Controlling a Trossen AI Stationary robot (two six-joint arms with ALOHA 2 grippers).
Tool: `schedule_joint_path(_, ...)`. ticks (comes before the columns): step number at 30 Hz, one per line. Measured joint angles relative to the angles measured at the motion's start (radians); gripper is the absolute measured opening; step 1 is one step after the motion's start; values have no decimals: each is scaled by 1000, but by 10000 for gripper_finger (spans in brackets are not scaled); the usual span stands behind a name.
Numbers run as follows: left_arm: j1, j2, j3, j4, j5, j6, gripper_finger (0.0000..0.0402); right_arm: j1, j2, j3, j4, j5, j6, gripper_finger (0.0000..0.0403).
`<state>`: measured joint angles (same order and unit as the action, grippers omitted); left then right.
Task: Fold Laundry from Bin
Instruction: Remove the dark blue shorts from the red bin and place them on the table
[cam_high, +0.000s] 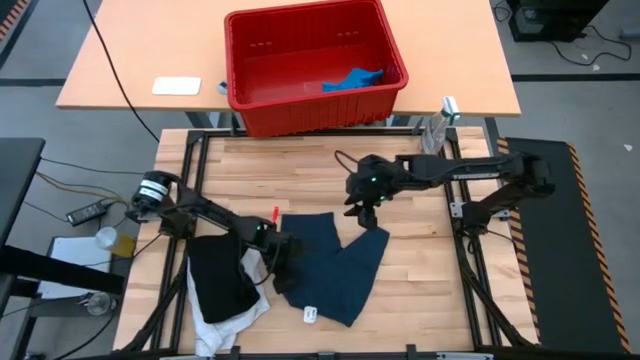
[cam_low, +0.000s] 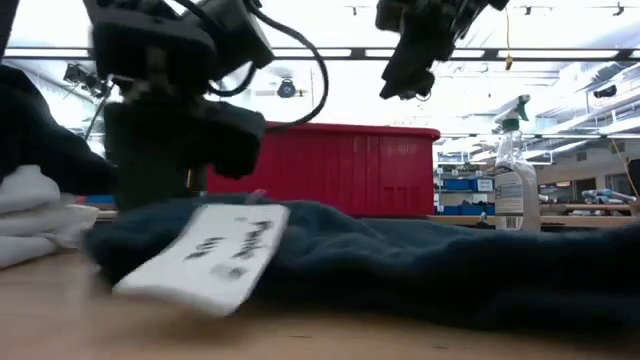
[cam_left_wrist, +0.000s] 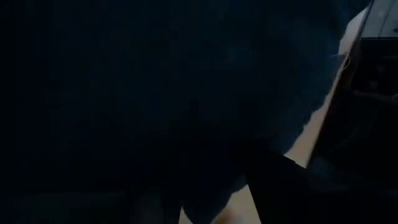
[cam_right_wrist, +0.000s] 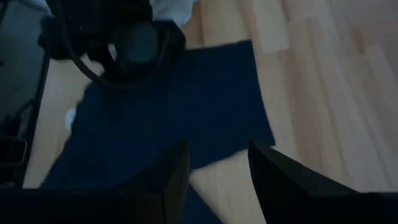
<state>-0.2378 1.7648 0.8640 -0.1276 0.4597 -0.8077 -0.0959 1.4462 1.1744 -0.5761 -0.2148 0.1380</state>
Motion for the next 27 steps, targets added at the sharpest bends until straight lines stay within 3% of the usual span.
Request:
schedule_joint_path(3,39,11,3,22,-64,86,162,2,-42,0,-13,12,32,171)
schedule_joint_path(12,155,15,77,-2,-411,308,162,39,-85,0,-58,65,133,171)
schedule_joint_path(15,187,8,124,-54,-421,359,162,49,-85,0,-70,73,158,171)
schedule_joint_path(22,188,-97,201,-358,-414,415,162,14,-100,0,-82,88,170,171)
schedule_joint_path(27,117,-200,92,-279,-408,405,162,-23,-55,-14,-96,23,100,171)
